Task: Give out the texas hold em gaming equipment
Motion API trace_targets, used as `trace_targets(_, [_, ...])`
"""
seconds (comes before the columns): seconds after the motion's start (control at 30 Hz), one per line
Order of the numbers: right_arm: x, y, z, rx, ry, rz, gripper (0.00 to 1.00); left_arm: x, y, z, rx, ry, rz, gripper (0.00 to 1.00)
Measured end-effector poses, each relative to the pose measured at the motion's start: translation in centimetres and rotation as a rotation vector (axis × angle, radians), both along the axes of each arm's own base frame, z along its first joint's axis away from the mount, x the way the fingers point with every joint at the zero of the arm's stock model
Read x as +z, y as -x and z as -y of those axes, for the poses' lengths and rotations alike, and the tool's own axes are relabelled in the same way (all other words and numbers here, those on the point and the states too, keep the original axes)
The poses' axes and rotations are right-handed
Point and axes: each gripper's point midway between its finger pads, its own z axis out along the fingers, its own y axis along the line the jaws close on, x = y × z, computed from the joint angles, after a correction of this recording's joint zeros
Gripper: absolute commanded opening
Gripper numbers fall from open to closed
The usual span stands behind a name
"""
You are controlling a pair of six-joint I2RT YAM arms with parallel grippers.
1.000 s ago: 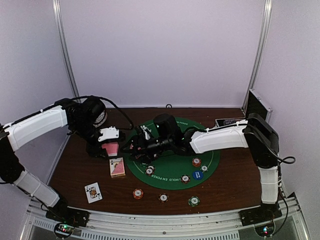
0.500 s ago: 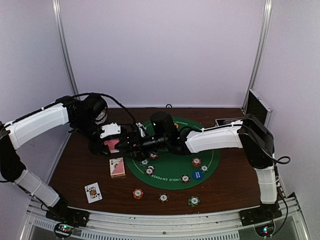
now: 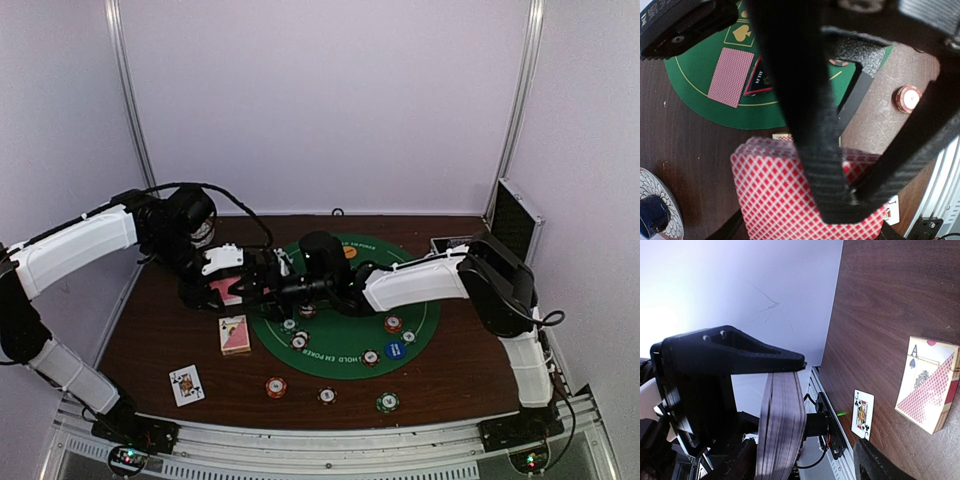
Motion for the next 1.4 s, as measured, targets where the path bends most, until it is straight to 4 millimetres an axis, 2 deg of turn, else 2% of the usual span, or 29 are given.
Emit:
trace_targets(0.4, [0.9, -1.1, -1.5, -0.02, -0.081, -0.03, 0.69, -0.1, 0.2, 0.0, -0.005, -0.004, -0.006, 0.33])
trace_targets(0.73, [-0.2, -1.0, -2.1, 0.011, -0.057, -0.056, 0.68, -0.1, 0.5, -0.1, -0.005, -0.011, -0.016, 0.33])
trace_targets(1.0, [-0.9, -1.3, -1.3, 0.024, -0.018, -0.033, 0.64, -0.2, 0.6, -0.1, -0.008, -0.014, -0.019, 0.33])
trace_targets(1.27, [-0.4, -2.1, 0.6, 0.018, 0.025, -0.005, 0.57, -0.2, 0.6, 0.0, -0.012, -0.013, -0.017, 0.33])
trace_targets(1.4, [-0.3, -2.3, 1.1, 0.016, 0.037, -0.003, 0.57, -0.2, 0.6, 0.0, -0.012, -0.014, -0.018, 0.33])
